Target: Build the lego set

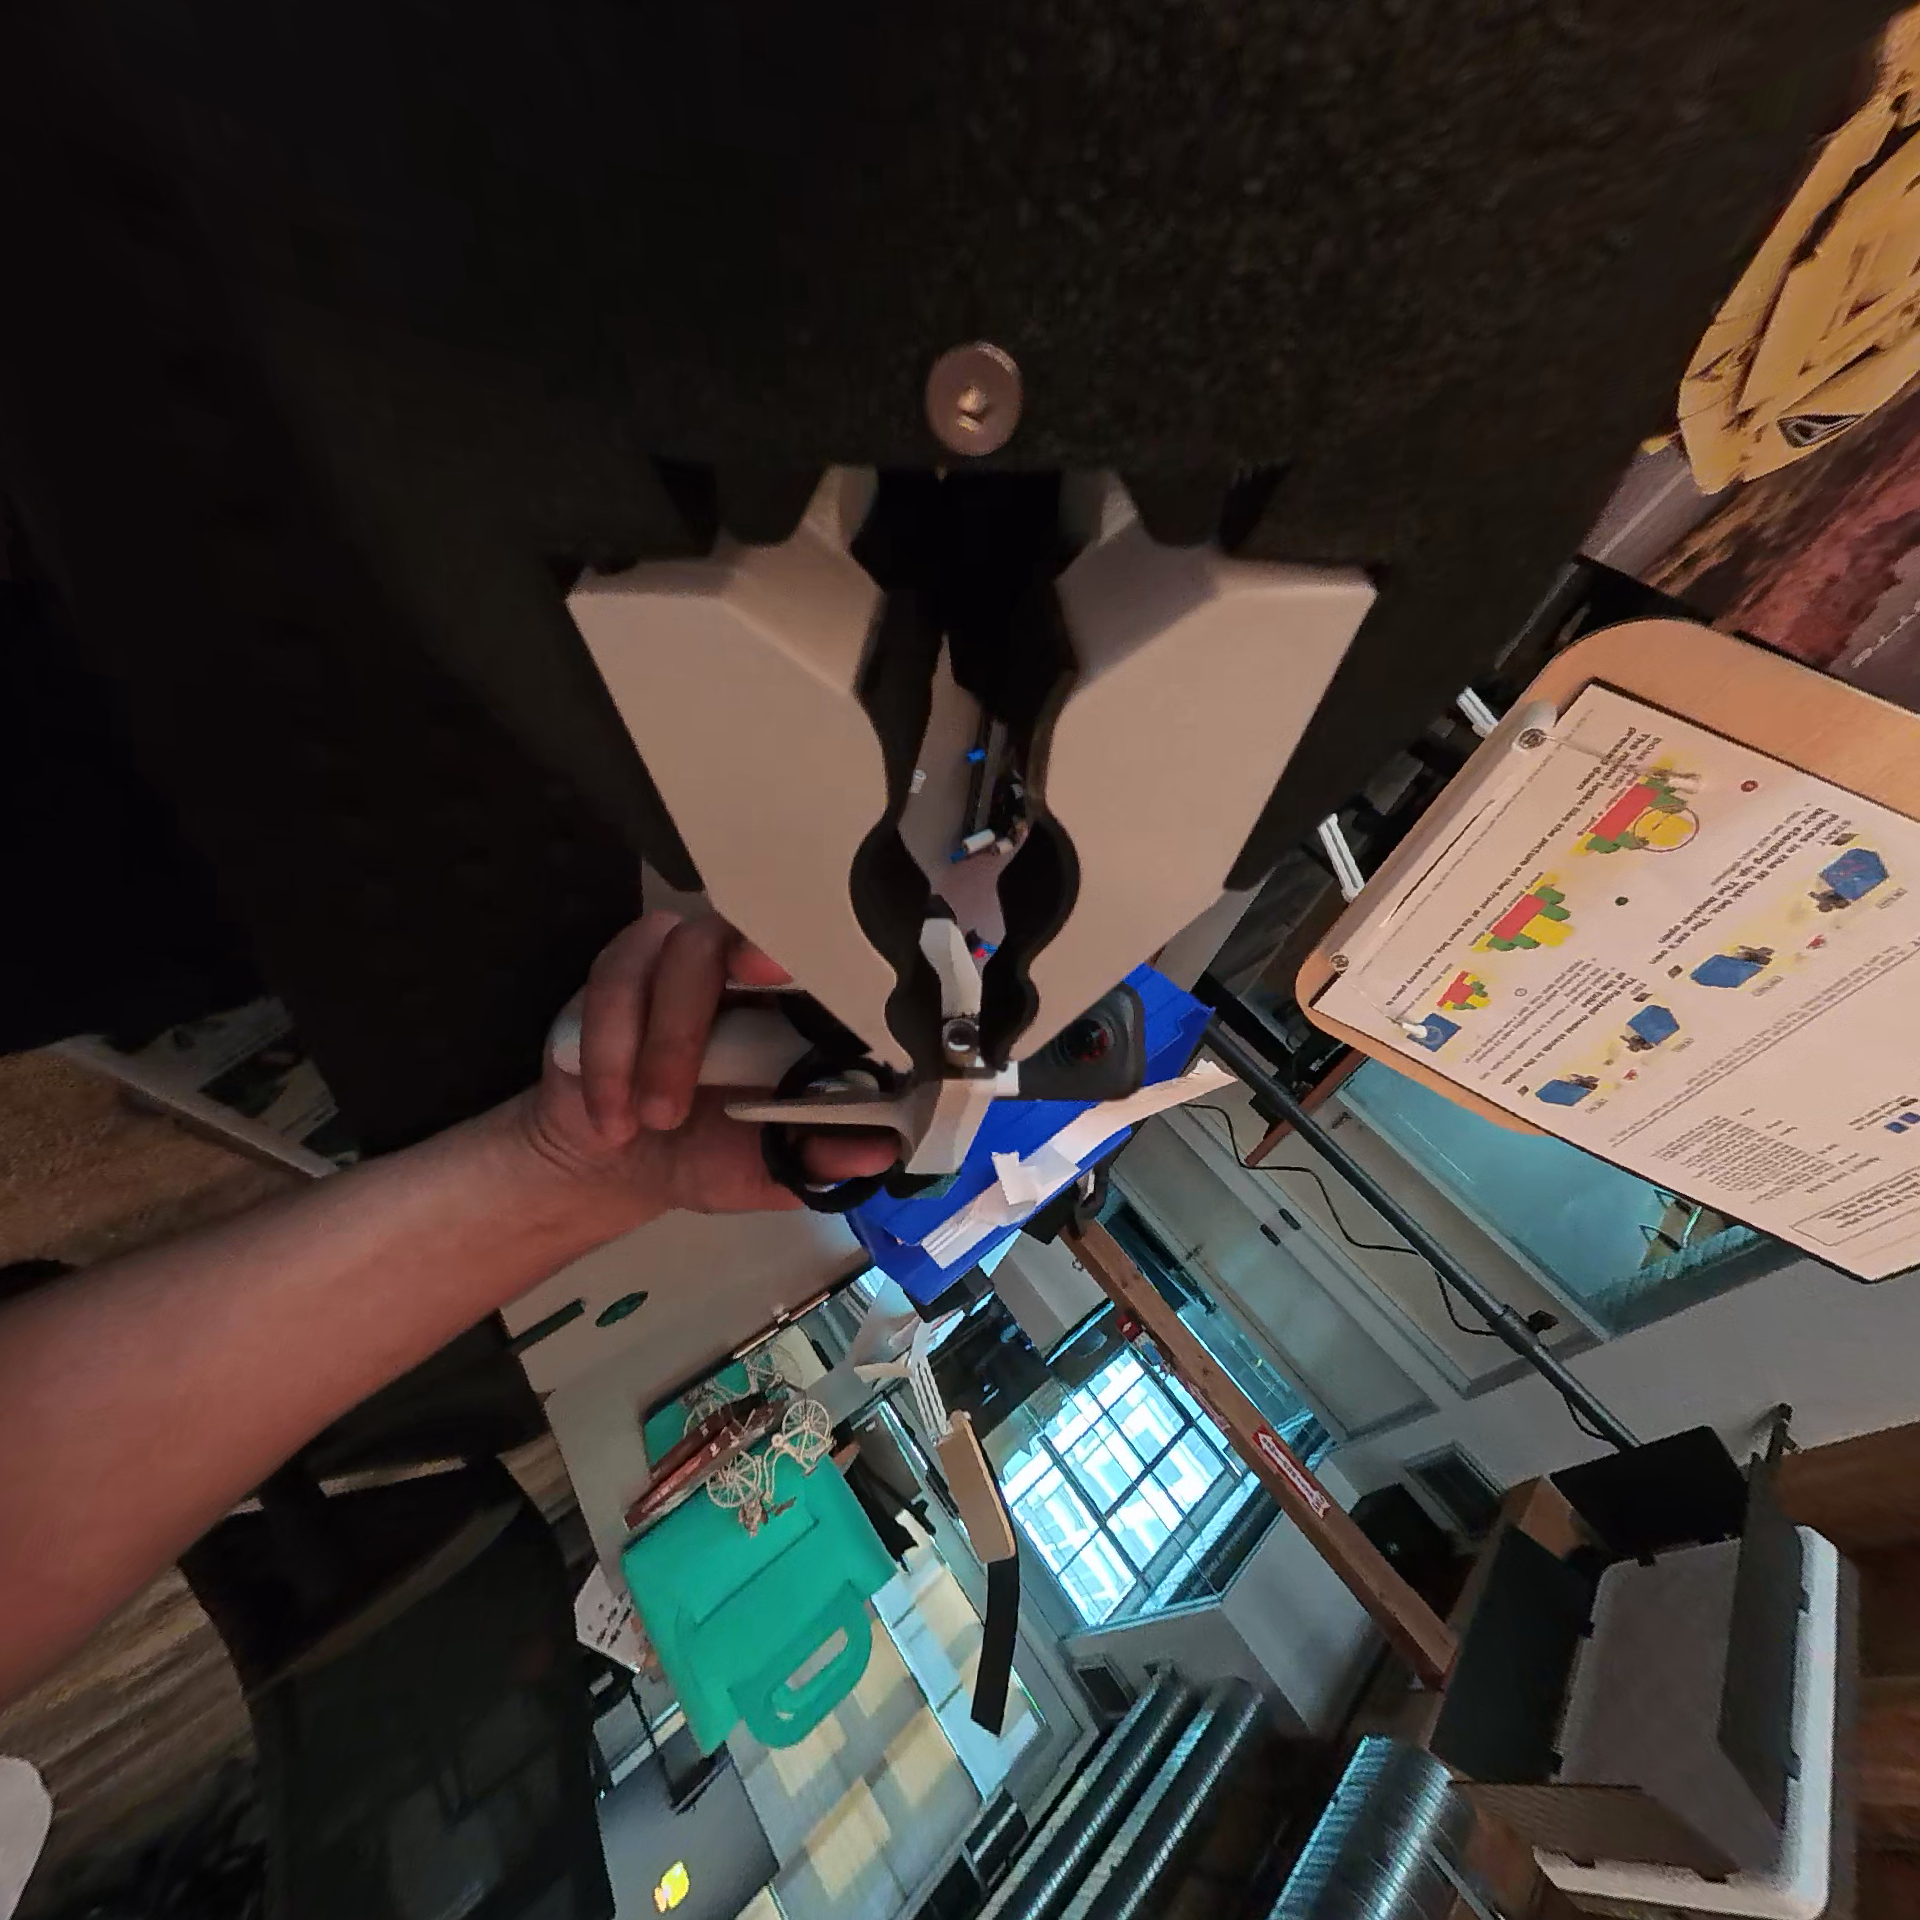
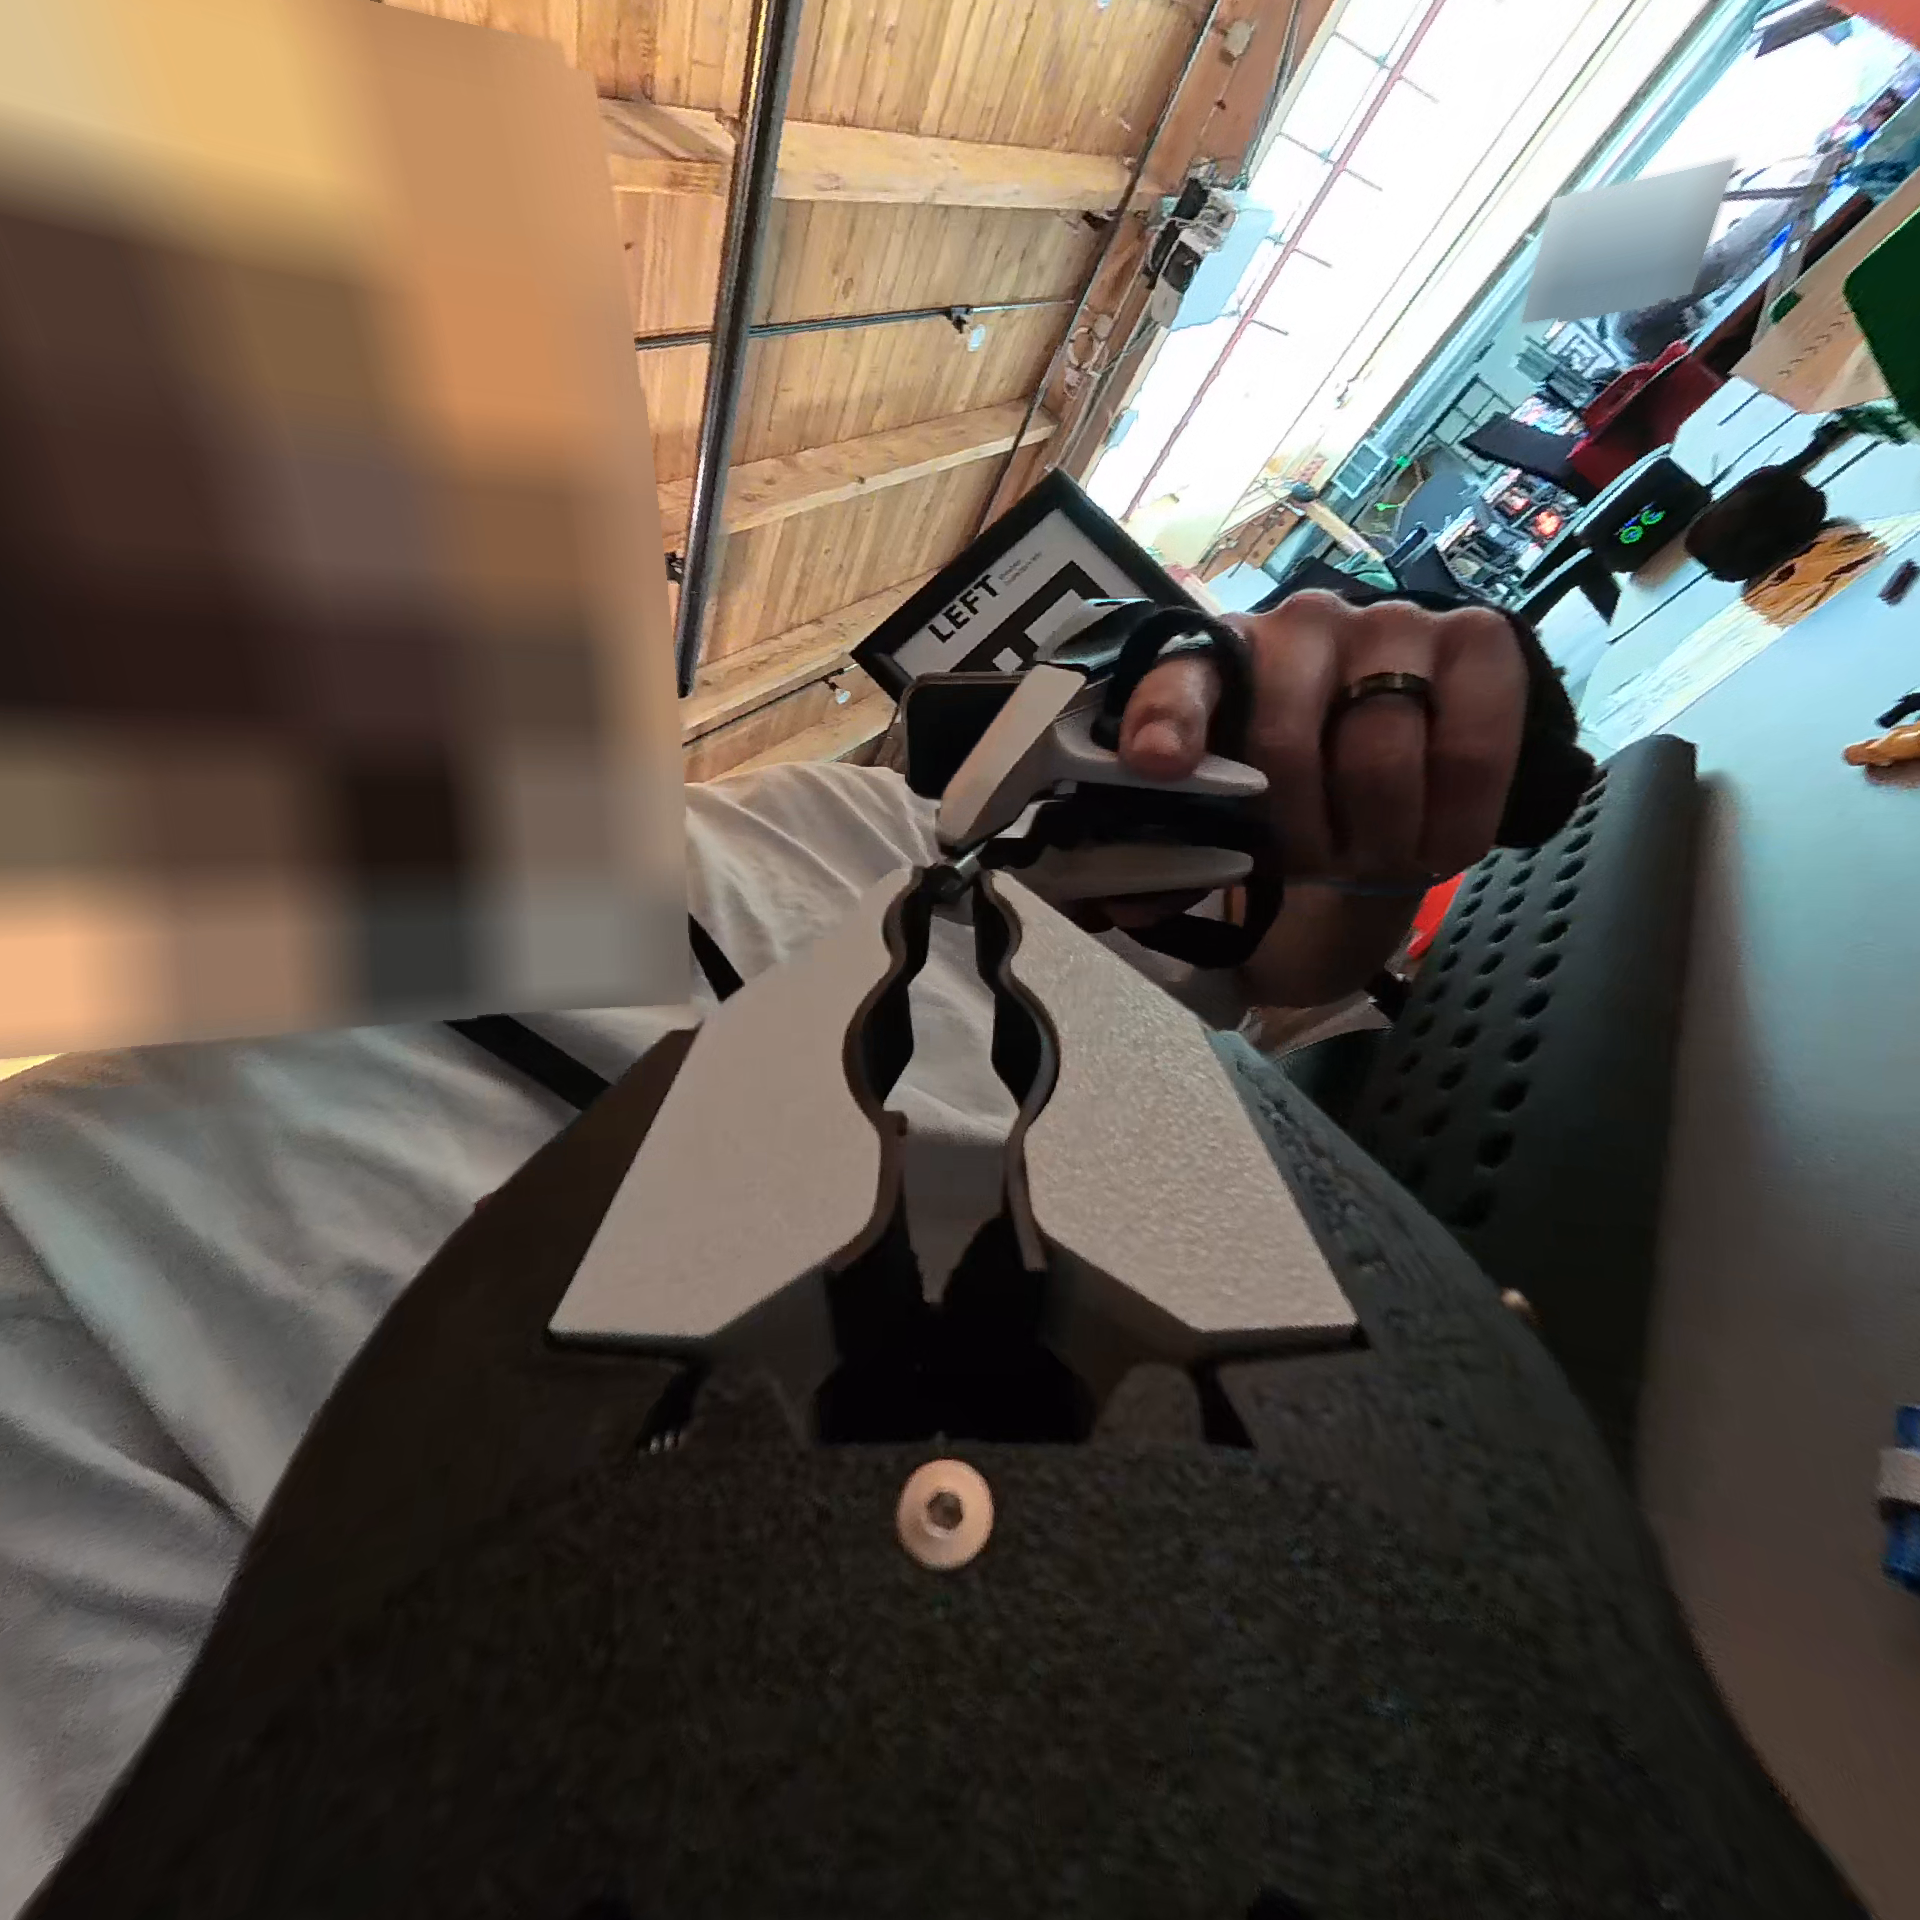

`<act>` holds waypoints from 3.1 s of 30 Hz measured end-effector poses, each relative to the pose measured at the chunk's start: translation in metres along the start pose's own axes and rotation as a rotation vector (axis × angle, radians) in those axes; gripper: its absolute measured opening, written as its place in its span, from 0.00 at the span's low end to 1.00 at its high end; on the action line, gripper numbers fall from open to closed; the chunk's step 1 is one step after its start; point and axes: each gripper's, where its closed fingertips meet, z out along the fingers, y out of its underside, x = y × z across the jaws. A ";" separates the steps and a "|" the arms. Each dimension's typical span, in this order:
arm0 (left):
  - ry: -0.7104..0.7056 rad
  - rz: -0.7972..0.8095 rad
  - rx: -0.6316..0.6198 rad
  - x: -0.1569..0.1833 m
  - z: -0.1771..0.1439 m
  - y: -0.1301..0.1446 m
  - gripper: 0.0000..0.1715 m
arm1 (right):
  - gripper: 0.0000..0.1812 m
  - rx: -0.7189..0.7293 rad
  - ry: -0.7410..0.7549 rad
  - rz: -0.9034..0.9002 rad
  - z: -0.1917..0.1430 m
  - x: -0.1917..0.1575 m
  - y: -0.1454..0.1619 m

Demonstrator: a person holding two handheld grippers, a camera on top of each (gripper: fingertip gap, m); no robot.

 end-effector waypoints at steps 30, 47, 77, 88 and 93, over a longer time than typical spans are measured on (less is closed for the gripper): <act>0.018 -0.088 0.003 0.001 0.001 0.011 0.03 | 0.04 -0.010 0.026 -0.001 -0.003 0.008 -0.001; 0.004 -0.098 -0.101 -0.011 -0.009 0.039 0.03 | 0.07 0.063 0.292 -0.090 -0.027 0.036 -0.021; 0.353 -0.742 -0.148 0.006 -0.026 0.093 0.03 | 0.04 -0.832 1.141 -0.941 -0.087 0.138 0.034; 0.335 -0.581 -0.070 0.011 -0.027 0.081 0.03 | 0.04 -0.403 0.809 -0.790 -0.035 0.082 0.008; 0.346 -0.556 -0.079 0.015 -0.026 0.081 0.03 | 0.04 -0.428 0.775 -0.775 -0.032 0.082 0.014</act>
